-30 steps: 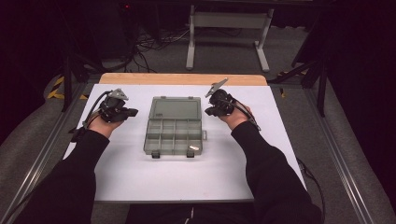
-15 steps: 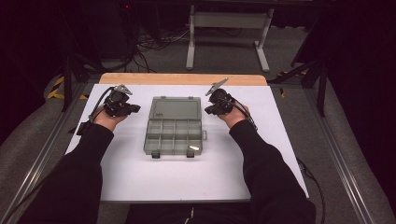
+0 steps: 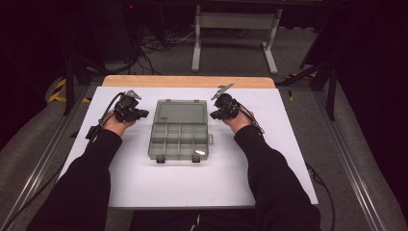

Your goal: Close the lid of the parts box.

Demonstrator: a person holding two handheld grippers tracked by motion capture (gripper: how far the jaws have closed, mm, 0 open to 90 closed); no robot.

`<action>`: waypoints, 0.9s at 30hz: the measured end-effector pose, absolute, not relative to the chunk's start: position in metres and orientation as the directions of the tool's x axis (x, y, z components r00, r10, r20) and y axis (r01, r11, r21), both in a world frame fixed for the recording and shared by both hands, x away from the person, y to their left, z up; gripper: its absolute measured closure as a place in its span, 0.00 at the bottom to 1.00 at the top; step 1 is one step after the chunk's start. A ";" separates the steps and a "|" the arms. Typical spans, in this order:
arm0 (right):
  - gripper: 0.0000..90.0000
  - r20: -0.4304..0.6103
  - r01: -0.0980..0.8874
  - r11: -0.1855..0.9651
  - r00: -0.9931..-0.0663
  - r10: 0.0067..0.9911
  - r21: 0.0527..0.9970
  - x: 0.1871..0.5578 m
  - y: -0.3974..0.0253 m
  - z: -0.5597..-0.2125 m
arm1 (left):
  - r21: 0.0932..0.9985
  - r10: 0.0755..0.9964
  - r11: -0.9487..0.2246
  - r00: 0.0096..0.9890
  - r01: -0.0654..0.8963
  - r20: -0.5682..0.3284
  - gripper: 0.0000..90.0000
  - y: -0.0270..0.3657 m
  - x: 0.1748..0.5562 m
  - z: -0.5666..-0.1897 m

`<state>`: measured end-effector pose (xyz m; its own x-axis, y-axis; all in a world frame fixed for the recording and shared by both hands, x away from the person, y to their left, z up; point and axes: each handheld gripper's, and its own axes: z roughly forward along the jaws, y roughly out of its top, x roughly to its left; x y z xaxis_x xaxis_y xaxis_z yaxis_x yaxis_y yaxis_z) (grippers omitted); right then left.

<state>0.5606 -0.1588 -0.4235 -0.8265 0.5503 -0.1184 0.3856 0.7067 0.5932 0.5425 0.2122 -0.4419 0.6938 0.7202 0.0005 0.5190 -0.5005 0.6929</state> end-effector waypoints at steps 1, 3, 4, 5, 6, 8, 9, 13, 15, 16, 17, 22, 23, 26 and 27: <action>1.00 -0.121 0.382 0.711 -0.829 0.547 0.591 0.562 -0.159 -0.426 | 0.693 0.722 -0.499 0.692 0.521 0.000 1.00 0.212 0.543 -0.443; 1.00 -0.120 0.387 0.711 -0.827 0.549 0.588 0.563 -0.158 -0.428 | 0.691 0.728 -0.497 0.686 0.526 0.002 1.00 0.211 0.545 -0.446; 1.00 -0.118 0.390 0.710 -0.826 0.551 0.586 0.564 -0.158 -0.429 | 0.690 0.730 -0.492 0.684 0.531 -0.007 1.00 0.210 0.545 -0.447; 1.00 -0.116 0.391 0.710 -0.826 0.551 0.585 0.564 -0.157 -0.430 | 0.688 0.731 -0.495 0.683 0.530 0.000 1.00 0.209 0.545 -0.448; 1.00 -0.117 0.393 0.710 -0.825 0.553 0.584 0.565 -0.157 -0.431 | 0.687 0.732 -0.494 0.681 0.533 -0.002 1.00 0.209 0.546 -0.449; 1.00 -0.115 0.395 0.711 -0.826 0.552 0.581 0.566 -0.156 -0.434 | 0.688 0.732 -0.494 0.681 0.532 -0.001 1.00 0.208 0.547 -0.451; 1.00 -0.114 0.396 0.712 -0.826 0.552 0.580 0.567 -0.156 -0.435 | 0.688 0.732 -0.492 0.681 0.533 -0.004 1.00 0.208 0.547 -0.452; 1.00 -0.113 0.397 0.716 -0.828 0.549 0.575 0.569 -0.155 -0.439 | 0.691 0.731 -0.486 0.682 0.534 -0.013 1.00 0.206 0.549 -0.456; 1.00 -0.110 0.402 0.714 -0.826 0.554 0.573 0.569 -0.154 -0.441 | 0.688 0.730 -0.493 0.684 0.533 -0.007 1.00 0.205 0.550 -0.458; 1.00 -0.107 0.404 0.713 -0.826 0.553 0.573 0.570 -0.154 -0.442 | 0.686 0.731 -0.488 0.682 0.539 -0.015 1.00 0.204 0.550 -0.459; 1.00 -0.110 0.402 0.715 -0.826 0.552 0.573 0.570 -0.154 -0.443 | 0.686 0.733 -0.487 0.681 0.541 -0.017 1.00 0.204 0.550 -0.460; 1.00 -0.102 0.413 0.711 -0.823 0.559 0.570 0.572 -0.153 -0.448 | 0.681 0.734 -0.483 0.678 0.551 -0.028 1.00 0.202 0.552 -0.463; 1.00 -0.100 0.414 0.711 -0.823 0.559 0.569 0.572 -0.153 -0.448 | 0.681 0.734 -0.484 0.679 0.549 -0.026 1.00 0.202 0.552 -0.464; 1.00 -0.100 0.412 0.713 -0.825 0.556 0.567 0.572 -0.152 -0.450 | 0.676 0.731 -0.489 0.681 0.552 -0.028 1.00 0.200 0.552 -0.466; 1.00 -0.098 0.413 0.711 -0.824 0.557 0.569 0.573 -0.152 -0.450 | 0.674 0.730 -0.491 0.683 0.551 -0.027 1.00 0.199 0.553 -0.467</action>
<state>0.5725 -0.1525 -0.4499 -0.8245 0.5574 -0.0976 0.4134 0.7111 0.5687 0.5527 0.1995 -0.4665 0.6827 0.7302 -0.0266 0.5514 -0.4910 0.6744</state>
